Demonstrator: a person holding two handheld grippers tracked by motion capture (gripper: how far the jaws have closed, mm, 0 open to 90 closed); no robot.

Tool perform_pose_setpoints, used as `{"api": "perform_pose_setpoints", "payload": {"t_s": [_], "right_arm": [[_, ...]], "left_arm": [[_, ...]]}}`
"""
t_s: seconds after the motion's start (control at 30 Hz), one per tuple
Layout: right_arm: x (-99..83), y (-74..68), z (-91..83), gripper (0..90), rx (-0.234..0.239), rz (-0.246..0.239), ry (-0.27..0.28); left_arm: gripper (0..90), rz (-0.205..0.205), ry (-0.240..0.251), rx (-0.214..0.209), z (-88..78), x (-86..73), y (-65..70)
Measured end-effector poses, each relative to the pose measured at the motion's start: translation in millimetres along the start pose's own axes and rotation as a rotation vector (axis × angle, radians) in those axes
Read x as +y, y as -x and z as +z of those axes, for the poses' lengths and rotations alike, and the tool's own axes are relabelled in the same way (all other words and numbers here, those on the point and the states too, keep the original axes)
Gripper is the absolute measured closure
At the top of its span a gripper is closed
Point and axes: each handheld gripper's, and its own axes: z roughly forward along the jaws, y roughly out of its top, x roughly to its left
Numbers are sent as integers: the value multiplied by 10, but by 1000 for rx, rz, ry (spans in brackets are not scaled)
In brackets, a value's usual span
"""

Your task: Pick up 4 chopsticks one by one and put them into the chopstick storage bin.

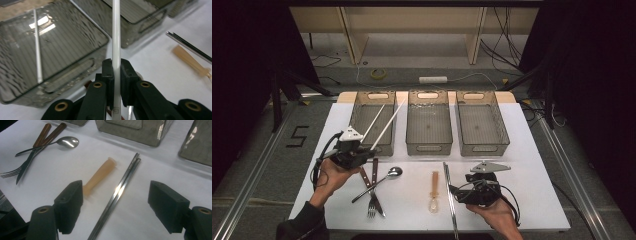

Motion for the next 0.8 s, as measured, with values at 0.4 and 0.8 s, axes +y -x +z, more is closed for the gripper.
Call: {"api": "perform_pose_setpoints", "payload": {"t_s": [0.4, 0.8], "right_arm": [[-35, -41, 2, 282, 16, -5, -7], [-55, -66, 9, 269, 33, -12, -16]], "left_arm": [[830, -46, 4, 71, 146, 336, -365], [829, -106, -34, 123, 416, 400, -673]]}}
